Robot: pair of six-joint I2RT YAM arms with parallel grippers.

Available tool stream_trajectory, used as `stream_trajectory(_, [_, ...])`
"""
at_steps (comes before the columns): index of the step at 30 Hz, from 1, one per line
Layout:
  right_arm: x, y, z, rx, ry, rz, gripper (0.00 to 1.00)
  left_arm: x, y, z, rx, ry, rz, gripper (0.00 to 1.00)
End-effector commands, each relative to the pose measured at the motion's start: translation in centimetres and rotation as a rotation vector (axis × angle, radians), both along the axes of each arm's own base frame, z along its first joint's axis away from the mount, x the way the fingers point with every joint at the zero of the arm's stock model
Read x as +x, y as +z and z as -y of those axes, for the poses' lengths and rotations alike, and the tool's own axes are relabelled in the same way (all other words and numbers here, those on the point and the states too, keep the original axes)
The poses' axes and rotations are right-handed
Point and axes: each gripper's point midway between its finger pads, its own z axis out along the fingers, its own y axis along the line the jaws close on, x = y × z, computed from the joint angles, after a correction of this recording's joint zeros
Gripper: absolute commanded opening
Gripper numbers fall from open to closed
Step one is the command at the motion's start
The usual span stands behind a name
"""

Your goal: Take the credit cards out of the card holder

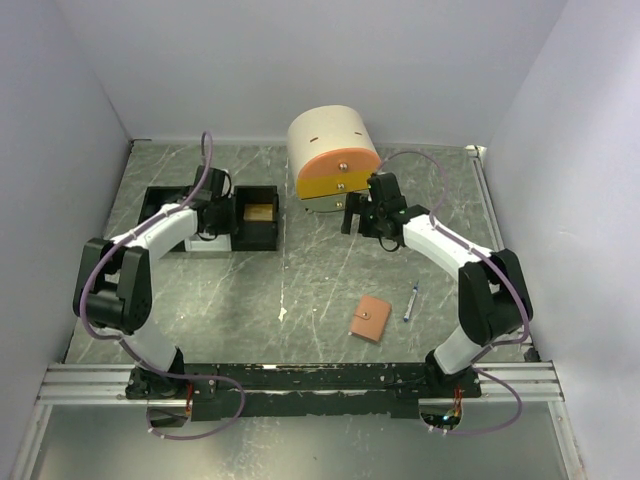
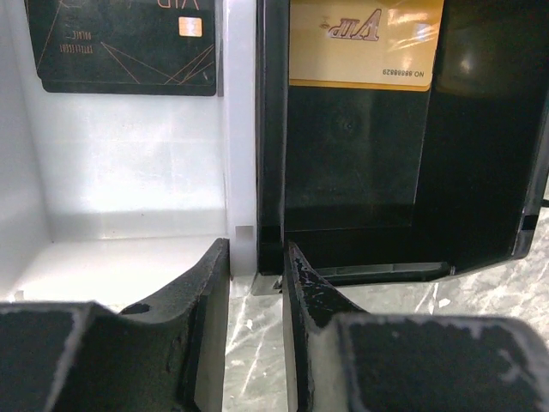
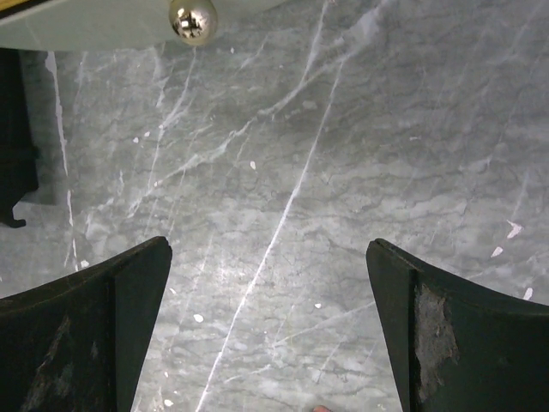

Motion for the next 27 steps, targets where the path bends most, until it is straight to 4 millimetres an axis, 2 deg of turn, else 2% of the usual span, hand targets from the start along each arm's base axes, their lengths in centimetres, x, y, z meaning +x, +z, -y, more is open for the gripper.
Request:
stream_trajectory(1, [-0.8,0.9,0.0,0.036,-0.003,0.018,1.00,-2.1,0.3,3.6,-0.102,-0.052,-0.028,0.22])
stream_trajectory(5, [-0.4,2.2,-2.4,0.142,0.079,0.052,1.00,-3.4,-0.1,5.1,-0.106,-0.033,-0.050,0.22])
stream_trajectory(7, [0.6,2.8,-3.4,0.185,0.082,0.085,1.00,-4.1,-0.3,5.6,-0.115,-0.017,-0.058,0.22])
stream_trajectory(12, [4.7,3.5,-4.7,0.171,0.079,0.145,0.97,-5.4,-0.4,6.4,-0.132,0.008,-0.063,0.22])
stream_trajectory(19, [9.0,2.6,-7.6,0.099,0.073,0.185,0.91,-6.8,-1.1,7.4,-0.118,0.004,-0.090,0.23])
stream_trajectory(23, [10.3,2.3,-9.1,0.079,0.094,0.196,0.90,-7.2,-1.3,8.3,-0.122,-0.009,-0.097,0.23])
stream_trajectory(25, [10.0,2.0,-10.9,0.070,0.128,0.188,0.89,-7.4,-1.3,9.0,-0.132,-0.023,-0.096,0.24])
stream_trajectory(27, [10.2,2.3,-11.6,0.056,0.134,0.193,0.89,-7.6,-1.4,9.6,-0.130,-0.033,-0.100,0.24])
